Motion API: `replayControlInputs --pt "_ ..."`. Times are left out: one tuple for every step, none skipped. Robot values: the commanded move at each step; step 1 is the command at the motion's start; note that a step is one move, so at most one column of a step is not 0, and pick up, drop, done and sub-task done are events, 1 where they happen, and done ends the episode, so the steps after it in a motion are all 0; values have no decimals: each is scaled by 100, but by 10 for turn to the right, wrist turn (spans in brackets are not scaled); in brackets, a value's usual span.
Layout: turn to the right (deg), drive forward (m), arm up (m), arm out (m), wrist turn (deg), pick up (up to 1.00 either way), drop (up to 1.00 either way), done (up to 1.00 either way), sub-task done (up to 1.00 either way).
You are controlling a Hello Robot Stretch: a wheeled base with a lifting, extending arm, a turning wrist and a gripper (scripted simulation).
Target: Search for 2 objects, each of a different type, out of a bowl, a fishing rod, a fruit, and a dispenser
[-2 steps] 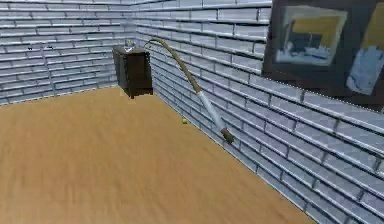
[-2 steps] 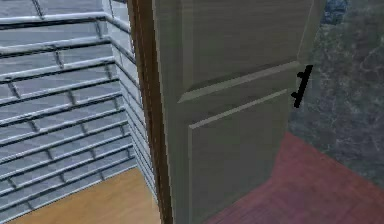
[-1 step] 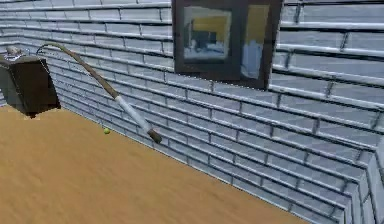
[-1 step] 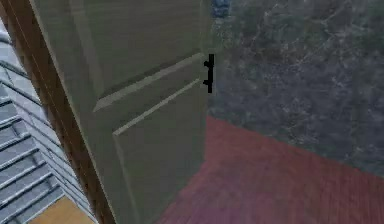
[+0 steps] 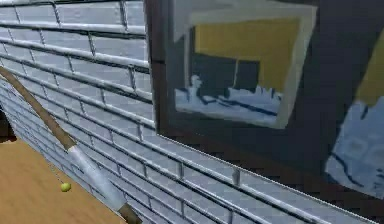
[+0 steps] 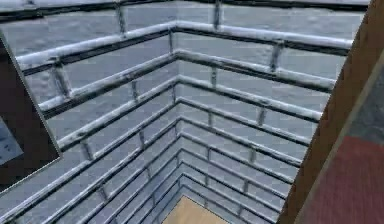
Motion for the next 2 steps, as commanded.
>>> replayControlInputs --pt "-360 0 0 0 0 0 0 0 0" --pt "0 0 0 0 0 0 0 100 0"
